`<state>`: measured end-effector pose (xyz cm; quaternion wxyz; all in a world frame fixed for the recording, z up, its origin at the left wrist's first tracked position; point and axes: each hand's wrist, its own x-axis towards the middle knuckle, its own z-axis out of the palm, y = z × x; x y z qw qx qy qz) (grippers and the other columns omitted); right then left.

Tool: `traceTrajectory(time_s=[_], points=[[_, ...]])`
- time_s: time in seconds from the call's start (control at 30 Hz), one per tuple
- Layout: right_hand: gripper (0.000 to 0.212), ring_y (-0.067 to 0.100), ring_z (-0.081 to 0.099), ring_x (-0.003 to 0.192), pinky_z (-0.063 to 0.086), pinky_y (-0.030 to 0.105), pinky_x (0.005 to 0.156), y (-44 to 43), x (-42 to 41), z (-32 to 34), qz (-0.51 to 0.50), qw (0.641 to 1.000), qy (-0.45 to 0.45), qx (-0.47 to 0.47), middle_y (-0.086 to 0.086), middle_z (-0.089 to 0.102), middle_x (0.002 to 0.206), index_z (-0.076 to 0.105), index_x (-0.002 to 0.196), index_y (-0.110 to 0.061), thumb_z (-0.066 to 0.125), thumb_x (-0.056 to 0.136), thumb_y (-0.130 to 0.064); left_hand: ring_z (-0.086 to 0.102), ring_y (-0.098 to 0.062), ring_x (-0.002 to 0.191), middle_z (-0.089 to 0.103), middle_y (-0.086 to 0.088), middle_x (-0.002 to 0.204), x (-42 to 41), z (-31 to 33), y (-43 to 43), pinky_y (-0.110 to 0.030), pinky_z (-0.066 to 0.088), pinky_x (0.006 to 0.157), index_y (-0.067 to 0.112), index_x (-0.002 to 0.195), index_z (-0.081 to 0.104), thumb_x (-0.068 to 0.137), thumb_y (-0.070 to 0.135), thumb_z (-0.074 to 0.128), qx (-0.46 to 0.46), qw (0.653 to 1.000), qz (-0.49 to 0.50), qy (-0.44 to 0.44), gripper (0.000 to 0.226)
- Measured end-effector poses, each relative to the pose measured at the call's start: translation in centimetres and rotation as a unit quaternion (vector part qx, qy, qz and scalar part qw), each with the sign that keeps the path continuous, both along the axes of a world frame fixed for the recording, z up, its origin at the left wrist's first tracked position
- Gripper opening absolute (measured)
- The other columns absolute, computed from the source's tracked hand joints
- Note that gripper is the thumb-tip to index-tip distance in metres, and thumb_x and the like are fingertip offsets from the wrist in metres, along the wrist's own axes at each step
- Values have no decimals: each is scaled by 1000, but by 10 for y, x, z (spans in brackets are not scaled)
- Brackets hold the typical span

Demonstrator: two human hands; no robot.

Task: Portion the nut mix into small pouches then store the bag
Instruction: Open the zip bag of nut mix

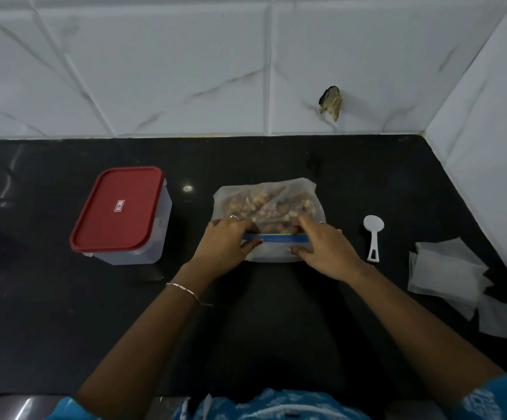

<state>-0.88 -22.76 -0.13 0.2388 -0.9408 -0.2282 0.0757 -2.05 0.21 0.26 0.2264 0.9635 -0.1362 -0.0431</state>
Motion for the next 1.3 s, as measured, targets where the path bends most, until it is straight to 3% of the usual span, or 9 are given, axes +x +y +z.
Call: traceTrajectory(time_s=[0.17, 0.3, 0.47, 0.63, 0.83, 1.0, 1.1, 1.17, 1.3], points=[[11, 4, 61, 91, 55, 34, 75, -6, -1, 14, -2, 996, 20, 91, -11, 62, 102, 48, 100, -30, 57, 95, -32, 59, -7, 97, 63, 6, 108, -4, 16, 2, -33, 51, 88, 24, 108, 63, 93, 34, 59, -23, 1000, -2, -21, 18], [15, 4, 60, 94, 50, 25, 75, -6, 6, 36, 10, 995, -15, 95, -13, 61, 102, 54, 99, -31, 55, 95, -17, 60, -5, 91, 65, 6, 108, 0, 33, 4, -24, 50, 79, 24, 112, 60, 95, 33, 56, -8, 997, -11, -71, 20], [28, 0, 54, 89, 39, 11, 71, -1, 25, 70, 35, 994, -70, 74, -16, 56, 99, 69, 93, -25, 52, 93, -3, 61, -9, 94, 65, 6, 108, 13, 63, 7, -30, 53, 77, 26, 112, 60, 95, 35, 53, 3, 995, 11, -103, 21], [26, 8, 60, 87, 48, 27, 76, 14, 52, 112, 13, 985, -147, 88, -9, 66, 99, 71, 94, -23, 52, 92, -6, 61, -17, 90, 68, 4, 96, 32, 104, 12, -33, 44, 66, 26, 105, 63, 99, 35, 46, 12, 980, 59, -188, 21], [31, -2, 47, 71, 37, 17, 67, 35, 82, 153, -1, 974, -214, 78, -8, 61, 97, 72, 90, -20, 47, 94, -3, 60, -22, 82, 66, 1, 86, 69, 144, 13, -35, 45, 64, 20, 101, 60, 101, 34, 44, -2, 971, 89, -224, 22], [33, 17, 56, 92, 43, 26, 77, 43, 97, 170, -10, 972, -232, 31, -1, 62, 105, 74, 100, -21, 47, 95, -3, 60, -25, 74, 65, -3, 89, 81, 163, 11, -40, 50, 63, 17, 112, 42, 101, 34, 43, -3, 965, 66, -254, 20], [37, 17, 56, 99, 44, 27, 79, 41, 100, 172, -29, 972, -234, -10, -5, 56, 111, 65, 119, -29, 55, 91, -5, 58, -23, 81, 56, 1, 100, 83, 166, 17, -34, 44, 63, 21, 108, 46, 97, 39, 49, 58, 965, 1, -258, 22], [63, 18, 56, 94, 44, 32, 74, 36, 100, 176, -40, 970, -223, -84, -6, 48, 111, 48, 133, -39, 58, 84, 0, 55, -18, 89, 48, 3, 111, 86, 167, 24, -30, 40, 67, 28, 112, 52, 88, 49, 61, 137, 964, -16, -227, 33], [100, 25, 57, 96, 34, 29, 70, 28, 96, 176, -55, 956, -194, -214, 2, 44, 113, 13, 146, -47, 66, 73, -5, 47, -23, 109, 38, -4, 125, 91, 172, 36, -33, 47, 76, 38, 142, 36, 71, 42, 78, 249, 952, 12, -176, 82]])
